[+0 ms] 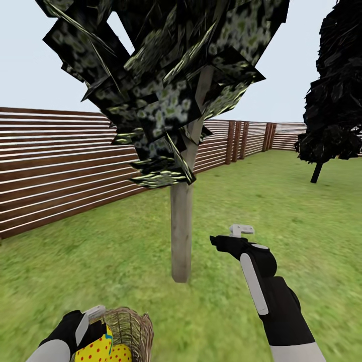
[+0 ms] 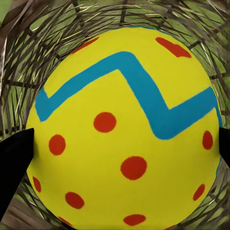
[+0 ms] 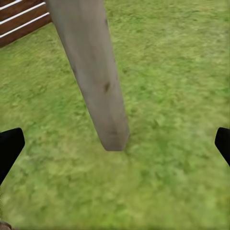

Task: Take the three Easter eggs out of the wicker basket on the lawn in the garden, then place them on the lawn next to a single tree (choose any tree) so that all three eggs are next to the same tree and none are left in the basket.

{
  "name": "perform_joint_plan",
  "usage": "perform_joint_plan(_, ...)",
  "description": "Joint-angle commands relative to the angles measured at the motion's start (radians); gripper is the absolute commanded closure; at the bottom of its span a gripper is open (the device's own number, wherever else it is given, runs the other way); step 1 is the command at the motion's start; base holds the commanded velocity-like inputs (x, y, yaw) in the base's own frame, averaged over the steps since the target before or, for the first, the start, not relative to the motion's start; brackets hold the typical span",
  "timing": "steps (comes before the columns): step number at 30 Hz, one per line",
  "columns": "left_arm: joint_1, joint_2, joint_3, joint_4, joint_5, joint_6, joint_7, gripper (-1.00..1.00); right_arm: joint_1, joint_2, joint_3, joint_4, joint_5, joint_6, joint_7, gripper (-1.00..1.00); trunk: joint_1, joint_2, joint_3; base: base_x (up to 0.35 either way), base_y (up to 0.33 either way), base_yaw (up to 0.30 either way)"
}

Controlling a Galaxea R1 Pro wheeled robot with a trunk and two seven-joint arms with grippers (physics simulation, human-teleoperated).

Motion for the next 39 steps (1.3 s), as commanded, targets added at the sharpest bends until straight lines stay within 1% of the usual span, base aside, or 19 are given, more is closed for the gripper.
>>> perform_joint_plan(1,-0.001,0.000,0.004,-0.001,0.003,0.004,0.003,1.00,-0.001,0.000,0.001,-0.001,-0.011,0.003,-0.010,-1.00,-0.004,0.007,0.002,0.000,0.000,0.000)
perform_joint_plan(39,-0.001,0.000,0.004,-0.010,0.004,0.004,0.001,1.00,-0.001,0.000,-0.001,-0.005,-0.011,0.003,-0.010,-1.00,-0.150,0.273,0.122,0.000,0.000,0.000)
